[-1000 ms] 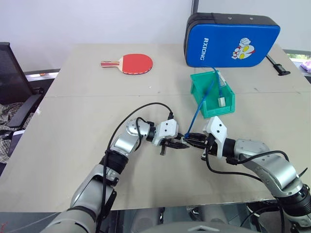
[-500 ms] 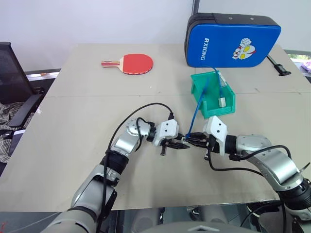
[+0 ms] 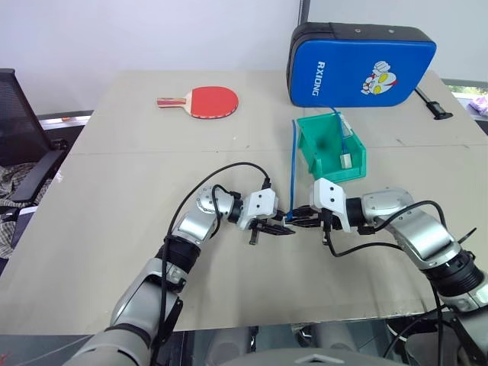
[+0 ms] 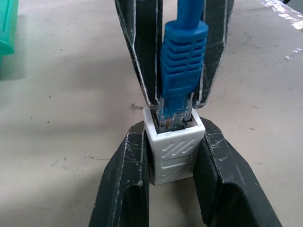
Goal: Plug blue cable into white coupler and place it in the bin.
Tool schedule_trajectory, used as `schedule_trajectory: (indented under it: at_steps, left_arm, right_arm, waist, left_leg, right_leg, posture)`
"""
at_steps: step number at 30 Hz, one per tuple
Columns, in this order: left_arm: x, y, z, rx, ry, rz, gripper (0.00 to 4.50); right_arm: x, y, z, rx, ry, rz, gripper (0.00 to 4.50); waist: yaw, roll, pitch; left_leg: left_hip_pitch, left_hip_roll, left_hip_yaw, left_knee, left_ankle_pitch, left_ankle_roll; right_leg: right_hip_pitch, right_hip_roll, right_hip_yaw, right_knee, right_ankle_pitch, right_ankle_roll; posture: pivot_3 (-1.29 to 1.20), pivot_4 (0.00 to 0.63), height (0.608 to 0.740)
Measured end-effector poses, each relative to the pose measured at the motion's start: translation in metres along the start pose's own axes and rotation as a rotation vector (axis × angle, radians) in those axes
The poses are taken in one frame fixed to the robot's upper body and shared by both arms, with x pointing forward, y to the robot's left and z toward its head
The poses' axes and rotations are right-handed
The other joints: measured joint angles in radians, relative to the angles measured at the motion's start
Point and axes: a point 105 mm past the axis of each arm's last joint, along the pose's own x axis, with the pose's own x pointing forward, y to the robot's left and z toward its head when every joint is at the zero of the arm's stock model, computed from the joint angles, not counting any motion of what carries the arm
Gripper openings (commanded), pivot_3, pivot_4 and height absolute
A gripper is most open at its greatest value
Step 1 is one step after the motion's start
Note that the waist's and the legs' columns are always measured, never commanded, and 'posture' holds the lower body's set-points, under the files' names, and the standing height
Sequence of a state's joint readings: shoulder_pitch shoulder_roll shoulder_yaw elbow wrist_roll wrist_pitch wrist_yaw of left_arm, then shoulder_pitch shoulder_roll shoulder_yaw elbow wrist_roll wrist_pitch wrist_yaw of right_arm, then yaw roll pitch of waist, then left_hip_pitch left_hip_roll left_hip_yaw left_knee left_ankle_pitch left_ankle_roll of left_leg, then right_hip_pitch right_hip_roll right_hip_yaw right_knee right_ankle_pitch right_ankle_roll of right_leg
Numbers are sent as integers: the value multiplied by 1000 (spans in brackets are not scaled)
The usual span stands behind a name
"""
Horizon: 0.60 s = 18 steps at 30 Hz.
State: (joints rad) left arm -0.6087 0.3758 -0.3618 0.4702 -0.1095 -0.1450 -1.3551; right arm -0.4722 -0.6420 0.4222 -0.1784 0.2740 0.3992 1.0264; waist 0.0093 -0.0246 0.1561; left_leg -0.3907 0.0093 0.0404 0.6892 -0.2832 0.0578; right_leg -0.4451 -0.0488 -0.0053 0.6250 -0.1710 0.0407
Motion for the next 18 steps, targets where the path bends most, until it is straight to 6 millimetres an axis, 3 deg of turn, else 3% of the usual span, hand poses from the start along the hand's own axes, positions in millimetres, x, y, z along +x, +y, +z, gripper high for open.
schedule_trajectory:
  at_steps: [11, 15, 18]
  left_arm:
    - [-1, -1, -1, -4, 4, 0, 667]
    - [-4, -1, -5, -7, 20, 2, 667]
    - [-5, -2, -4, -6, 24, -2, 667]
  right_arm:
    - [3, -2, -5, -27, -7, 26, 0]
    - [9, -1, -4, -51, 11, 34, 0]
    - [14, -4, -7, 11, -26, -5, 1160]
  waist:
    - [-2, 0, -3]
    - [-11, 0, -4]
    - [-20, -1, -5]
  left_leg:
    - [2, 1, 1, 0, 0, 0]
    - [10, 1, 1, -2, 0, 0]
    - [11, 3, 0, -3, 0, 0]
  right_leg:
    - [1, 0, 0, 0, 0, 0]
    - [8, 1, 0, 0, -3, -4]
    - [9, 2, 0, 0, -3, -4]
  posture:
    - [0, 150, 731]
    - [0, 150, 731]
    - [0, 150, 731]
